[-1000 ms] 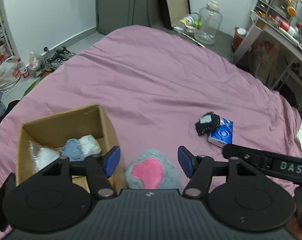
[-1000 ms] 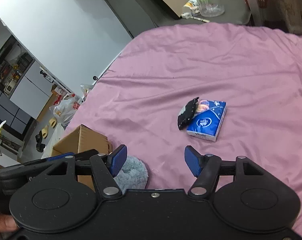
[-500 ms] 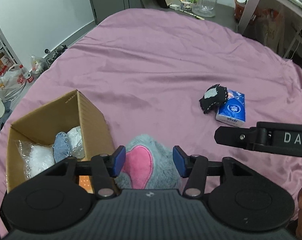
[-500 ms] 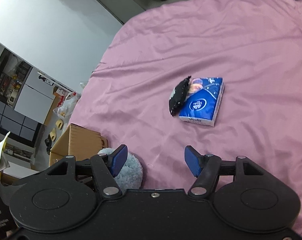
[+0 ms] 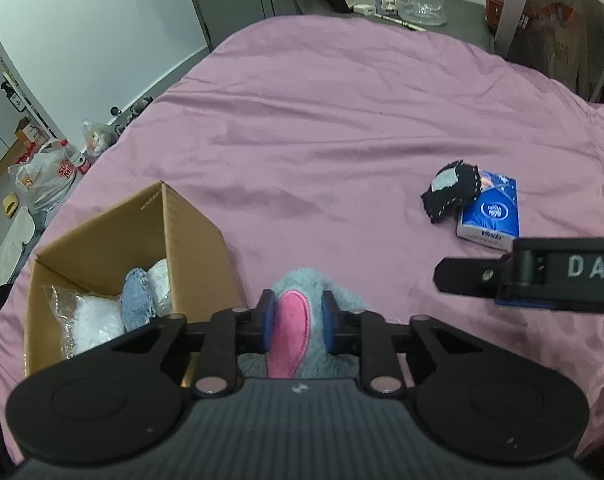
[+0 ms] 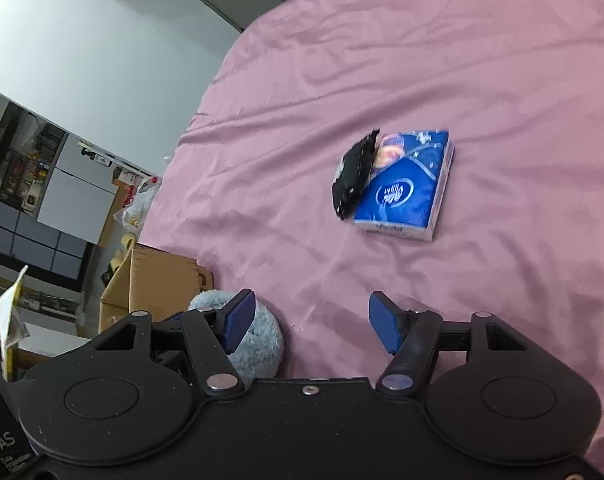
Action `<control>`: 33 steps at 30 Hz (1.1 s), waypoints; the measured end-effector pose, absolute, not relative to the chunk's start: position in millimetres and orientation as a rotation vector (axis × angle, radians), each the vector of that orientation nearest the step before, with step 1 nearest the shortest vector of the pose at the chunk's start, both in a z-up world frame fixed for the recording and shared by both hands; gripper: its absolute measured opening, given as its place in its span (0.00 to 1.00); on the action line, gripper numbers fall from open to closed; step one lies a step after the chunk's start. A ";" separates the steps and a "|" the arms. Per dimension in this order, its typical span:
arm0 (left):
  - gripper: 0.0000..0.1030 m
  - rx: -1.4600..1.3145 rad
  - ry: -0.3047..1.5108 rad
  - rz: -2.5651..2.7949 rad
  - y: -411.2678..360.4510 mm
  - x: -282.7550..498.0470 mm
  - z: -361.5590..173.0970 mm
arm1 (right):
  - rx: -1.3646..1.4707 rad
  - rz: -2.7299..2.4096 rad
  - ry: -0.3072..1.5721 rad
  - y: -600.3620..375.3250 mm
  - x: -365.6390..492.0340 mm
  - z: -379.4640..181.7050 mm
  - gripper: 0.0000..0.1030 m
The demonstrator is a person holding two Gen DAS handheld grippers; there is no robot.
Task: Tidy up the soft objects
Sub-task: 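Move both tools from the box toward the grey fluffy plush, then grasp the grey fluffy plush with the left tool while the right tool grips it too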
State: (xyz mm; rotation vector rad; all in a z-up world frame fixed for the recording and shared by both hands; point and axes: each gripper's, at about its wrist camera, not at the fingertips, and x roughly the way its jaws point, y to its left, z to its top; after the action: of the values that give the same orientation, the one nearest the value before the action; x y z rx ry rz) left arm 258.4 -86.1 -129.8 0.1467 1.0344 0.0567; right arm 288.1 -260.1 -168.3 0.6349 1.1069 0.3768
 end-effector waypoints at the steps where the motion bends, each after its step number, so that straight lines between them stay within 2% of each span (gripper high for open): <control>1: 0.17 0.131 1.028 0.053 -85.0 258.3 -127.6 | 0.650 0.380 1.115 -259.7 288.7 -170.2 0.61; 9: 0.15 -0.069 0.963 -0.051 -81.9 255.2 -109.8 | 0.697 0.372 1.105 -266.7 285.7 -168.9 0.60; 12: 0.15 -0.081 0.960 -0.074 -85.7 254.5 -113.3 | 0.710 0.372 1.106 -267.1 285.5 -168.8 0.52; 15: 0.15 -0.126 0.982 -0.094 -84.2 255.1 -120.2 | 0.700 0.368 1.122 -265.7 286.9 -171.6 0.40; 19: 0.15 -0.136 0.996 -0.101 -85.2 256.2 -128.0 | 0.702 0.376 1.132 -262.9 287.9 -174.6 0.15; 24: 0.16 -0.135 1.009 -0.100 -84.8 257.3 -129.8 | 0.662 0.367 1.095 -261.9 285.7 -168.5 0.08; 26: 0.17 -0.134 1.025 -0.096 -84.3 257.5 -131.8 | 0.658 0.368 1.075 -263.4 284.2 -165.3 0.01; 30: 0.17 -0.138 1.063 -0.106 -82.5 257.3 -134.6 | 0.664 0.385 1.071 -264.2 283.7 -162.7 0.00; 33: 0.17 -0.119 1.091 -0.098 -83.0 257.5 -137.4 | 0.680 0.386 1.106 -262.5 284.3 -166.6 0.05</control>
State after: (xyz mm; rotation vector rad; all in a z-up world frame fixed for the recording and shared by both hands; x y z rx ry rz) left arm 257.5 -83.0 -137.4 -0.1191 1.0914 -0.0979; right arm 284.3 -262.5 -166.6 0.6797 1.1063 0.3856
